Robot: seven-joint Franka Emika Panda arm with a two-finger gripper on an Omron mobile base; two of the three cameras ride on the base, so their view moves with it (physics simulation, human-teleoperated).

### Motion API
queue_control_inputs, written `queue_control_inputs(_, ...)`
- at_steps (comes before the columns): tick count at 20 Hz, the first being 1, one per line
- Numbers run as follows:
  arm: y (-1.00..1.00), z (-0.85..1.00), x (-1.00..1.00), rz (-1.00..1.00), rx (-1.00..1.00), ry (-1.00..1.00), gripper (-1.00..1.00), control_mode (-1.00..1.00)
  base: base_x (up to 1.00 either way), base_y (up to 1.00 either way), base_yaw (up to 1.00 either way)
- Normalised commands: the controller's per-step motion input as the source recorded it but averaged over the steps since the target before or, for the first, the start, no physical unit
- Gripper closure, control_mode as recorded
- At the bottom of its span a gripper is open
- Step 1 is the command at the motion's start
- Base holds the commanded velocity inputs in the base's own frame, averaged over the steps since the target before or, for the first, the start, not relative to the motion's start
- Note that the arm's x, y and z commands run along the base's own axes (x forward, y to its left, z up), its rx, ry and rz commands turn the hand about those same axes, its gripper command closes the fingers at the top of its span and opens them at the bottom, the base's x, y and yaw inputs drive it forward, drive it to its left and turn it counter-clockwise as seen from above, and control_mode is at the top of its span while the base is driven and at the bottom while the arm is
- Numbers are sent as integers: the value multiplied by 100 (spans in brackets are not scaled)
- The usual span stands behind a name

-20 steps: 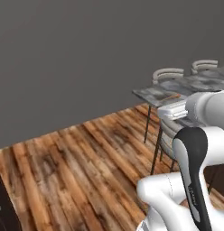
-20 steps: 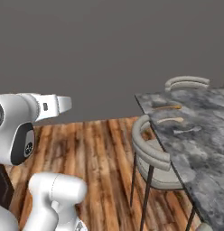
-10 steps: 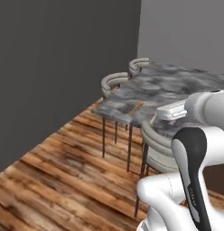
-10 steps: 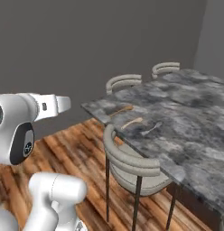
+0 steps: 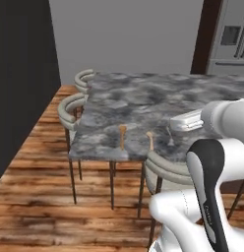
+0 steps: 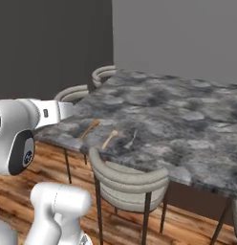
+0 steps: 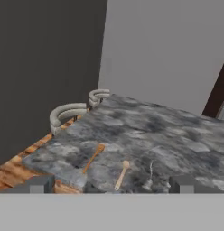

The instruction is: Pick up the metallic utensils from the counter and place them in the open drawer. Make sure not to pick up any wooden utensils.

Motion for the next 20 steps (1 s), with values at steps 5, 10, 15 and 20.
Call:
queue_control_inputs(5, 0, 0, 0, 0, 0, 0, -100, 100, 76, 4, -34)
queue_control_inputs(10, 0, 0, 0, 0, 0, 0, -100, 100, 95, -8, -7)
queue_control_inputs(15, 0, 0, 0, 0, 0, 0, -100, 100, 88, 11, -36)
queue_control_inputs(20, 0, 0, 0, 0, 0, 0, -100, 100, 61, 3, -3)
